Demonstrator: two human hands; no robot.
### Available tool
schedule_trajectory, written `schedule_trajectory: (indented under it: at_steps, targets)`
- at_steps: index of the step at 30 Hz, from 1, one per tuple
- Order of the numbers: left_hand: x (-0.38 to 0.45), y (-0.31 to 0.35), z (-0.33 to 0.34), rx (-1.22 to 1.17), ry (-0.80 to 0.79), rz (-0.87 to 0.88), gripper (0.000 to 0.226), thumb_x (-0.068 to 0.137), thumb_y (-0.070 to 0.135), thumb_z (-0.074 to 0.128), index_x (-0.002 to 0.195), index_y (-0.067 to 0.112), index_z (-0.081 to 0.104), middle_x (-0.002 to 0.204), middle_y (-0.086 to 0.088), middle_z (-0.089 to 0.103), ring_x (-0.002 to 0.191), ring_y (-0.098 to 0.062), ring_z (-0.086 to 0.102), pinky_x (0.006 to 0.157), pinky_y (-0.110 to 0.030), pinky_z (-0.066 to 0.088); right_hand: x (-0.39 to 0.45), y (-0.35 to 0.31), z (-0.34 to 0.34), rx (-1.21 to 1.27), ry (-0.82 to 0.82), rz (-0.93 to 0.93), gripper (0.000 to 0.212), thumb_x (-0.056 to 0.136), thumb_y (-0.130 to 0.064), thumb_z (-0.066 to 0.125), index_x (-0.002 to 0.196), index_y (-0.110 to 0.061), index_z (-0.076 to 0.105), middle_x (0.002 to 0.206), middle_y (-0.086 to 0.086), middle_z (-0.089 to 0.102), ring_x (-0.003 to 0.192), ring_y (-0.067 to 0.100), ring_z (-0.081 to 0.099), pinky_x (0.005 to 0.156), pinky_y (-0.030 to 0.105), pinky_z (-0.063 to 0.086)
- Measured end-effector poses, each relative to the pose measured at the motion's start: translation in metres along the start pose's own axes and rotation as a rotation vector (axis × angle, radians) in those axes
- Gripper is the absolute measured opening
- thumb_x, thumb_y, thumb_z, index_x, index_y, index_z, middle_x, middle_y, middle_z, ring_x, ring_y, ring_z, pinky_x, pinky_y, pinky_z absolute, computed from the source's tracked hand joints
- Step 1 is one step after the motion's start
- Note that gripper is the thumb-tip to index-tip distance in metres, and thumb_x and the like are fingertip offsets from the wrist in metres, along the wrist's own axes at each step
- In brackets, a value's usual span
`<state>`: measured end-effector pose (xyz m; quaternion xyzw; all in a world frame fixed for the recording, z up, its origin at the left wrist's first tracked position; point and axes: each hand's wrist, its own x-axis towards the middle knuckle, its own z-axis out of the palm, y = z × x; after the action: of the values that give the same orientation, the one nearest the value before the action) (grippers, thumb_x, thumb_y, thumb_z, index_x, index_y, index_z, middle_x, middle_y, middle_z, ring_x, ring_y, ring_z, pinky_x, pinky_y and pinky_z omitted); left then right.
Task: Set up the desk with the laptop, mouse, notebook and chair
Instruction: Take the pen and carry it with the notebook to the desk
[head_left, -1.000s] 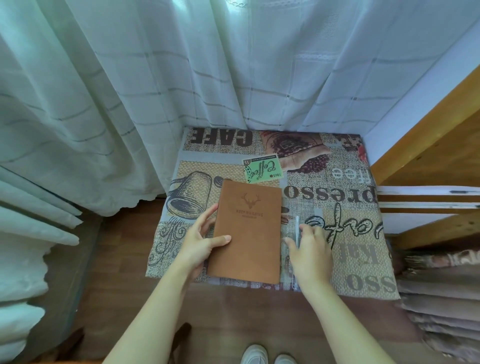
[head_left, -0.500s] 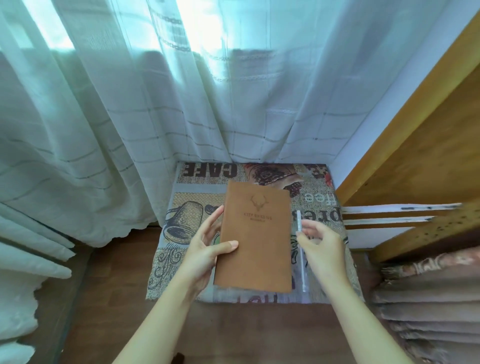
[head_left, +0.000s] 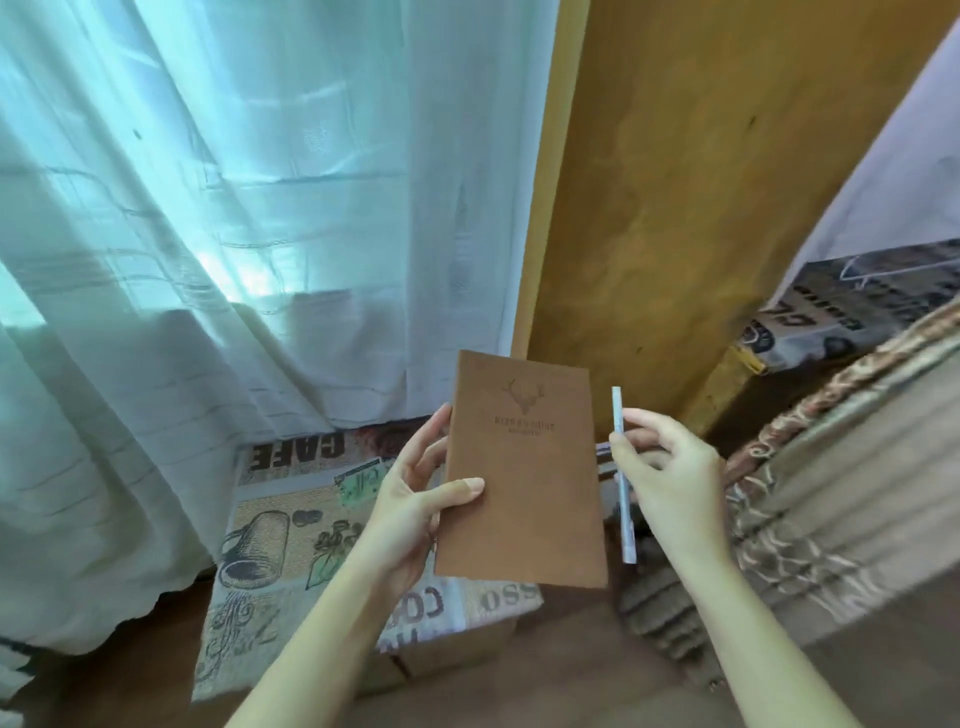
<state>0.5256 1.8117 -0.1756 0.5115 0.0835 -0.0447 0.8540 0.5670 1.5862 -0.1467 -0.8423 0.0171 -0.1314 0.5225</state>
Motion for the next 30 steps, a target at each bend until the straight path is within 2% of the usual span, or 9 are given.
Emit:
schedule_trajectory:
  at_steps: [2, 7, 10, 14, 17, 20, 23, 26, 30]
  targets:
    - [-0.001, 0.002, 0.035, 0.008, -0.099, -0.031, 0.078, 0.07, -0.009, 0.072, 0.134, 0.031, 0.052, 0.129, -0.001, 0.063, 0.115, -0.026, 0.062, 0.08, -0.041, 0.057, -0.003, -0.004, -0.041, -0.008, 0.078, 0.007, 0.024, 0.083, -0.017, 0.069, 0.107, -0.022, 0.068, 0.079, -0.012, 0.069, 0.066, 0.004, 0.066, 0.059, 0.031, 0.058]
    - [0.007, 0.003, 0.117, 0.086, -0.332, -0.104, 0.079, 0.07, -0.003, 0.073, 0.136, 0.033, 0.049, 0.127, 0.0, 0.064, 0.116, -0.027, 0.061, 0.091, -0.052, 0.051, -0.022, -0.007, -0.119, 0.016, 0.295, 0.113, 0.021, 0.083, -0.016, 0.068, 0.103, -0.024, 0.07, 0.08, -0.01, 0.07, 0.068, 0.005, 0.066, 0.062, 0.029, 0.058]
    - [0.009, -0.004, 0.162, 0.114, -0.469, -0.191, 0.079, 0.069, -0.002, 0.073, 0.136, 0.034, 0.049, 0.127, 0.0, 0.064, 0.115, -0.027, 0.062, 0.088, -0.053, 0.053, -0.043, -0.005, -0.158, 0.021, 0.446, 0.168, 0.019, 0.083, -0.016, 0.068, 0.1, -0.024, 0.071, 0.079, -0.01, 0.07, 0.067, 0.005, 0.066, 0.06, 0.03, 0.058]
    - [-0.002, -0.028, 0.217, 0.164, -0.653, -0.301, 0.082, 0.066, -0.001, 0.076, 0.135, 0.034, 0.049, 0.128, 0.002, 0.063, 0.113, -0.027, 0.063, 0.087, -0.052, 0.054, -0.085, 0.009, -0.211, 0.032, 0.676, 0.228, 0.02, 0.082, -0.011, 0.068, 0.097, -0.023, 0.072, 0.077, -0.001, 0.071, 0.063, 0.018, 0.068, 0.059, 0.038, 0.058]
    - [-0.022, -0.056, 0.261, 0.198, -0.78, -0.381, 0.083, 0.064, 0.001, 0.077, 0.134, 0.036, 0.049, 0.127, 0.003, 0.064, 0.114, -0.027, 0.063, 0.091, -0.052, 0.052, -0.124, 0.026, -0.253, 0.043, 0.84, 0.301, 0.021, 0.082, -0.012, 0.068, 0.098, -0.026, 0.071, 0.075, -0.005, 0.071, 0.062, 0.014, 0.068, 0.059, 0.034, 0.055]
    - [-0.045, -0.092, 0.311, 0.227, -0.877, -0.414, 0.083, 0.065, -0.001, 0.076, 0.135, 0.035, 0.049, 0.128, 0.005, 0.064, 0.116, -0.024, 0.061, 0.09, -0.047, 0.054, -0.163, 0.044, -0.302, 0.032, 0.971, 0.367, 0.021, 0.082, -0.012, 0.068, 0.097, -0.026, 0.071, 0.076, -0.007, 0.071, 0.06, 0.009, 0.066, 0.058, 0.027, 0.051]
    - [-0.073, -0.135, 0.368, 0.253, -0.981, -0.429, 0.083, 0.069, -0.006, 0.075, 0.137, 0.032, 0.047, 0.13, 0.005, 0.063, 0.12, -0.021, 0.059, 0.092, -0.043, 0.053, -0.201, 0.068, -0.361, -0.003, 1.097, 0.427, 0.021, 0.081, -0.013, 0.069, 0.092, -0.03, 0.07, 0.076, -0.008, 0.071, 0.062, 0.009, 0.066, 0.063, 0.033, 0.054]
    - [-0.104, -0.181, 0.429, 0.228, -1.04, -0.482, 0.081, 0.069, -0.012, 0.07, 0.136, 0.029, 0.048, 0.129, 0.003, 0.063, 0.118, -0.02, 0.06, 0.085, -0.035, 0.056, -0.236, 0.1, -0.426, -0.04, 1.188, 0.481, 0.02, 0.081, -0.015, 0.07, 0.093, -0.03, 0.07, 0.079, -0.008, 0.071, 0.068, 0.017, 0.067, 0.068, 0.04, 0.057]
    - [-0.144, -0.244, 0.515, 0.213, -1.099, -0.542, 0.082, 0.065, -0.009, 0.07, 0.135, 0.028, 0.049, 0.132, 0.003, 0.061, 0.118, -0.016, 0.06, 0.079, -0.028, 0.055, -0.276, 0.14, -0.515, -0.12, 1.263, 0.558, 0.017, 0.08, -0.015, 0.07, 0.094, -0.023, 0.073, 0.078, -0.008, 0.071, 0.066, 0.011, 0.064, 0.07, 0.043, 0.058]
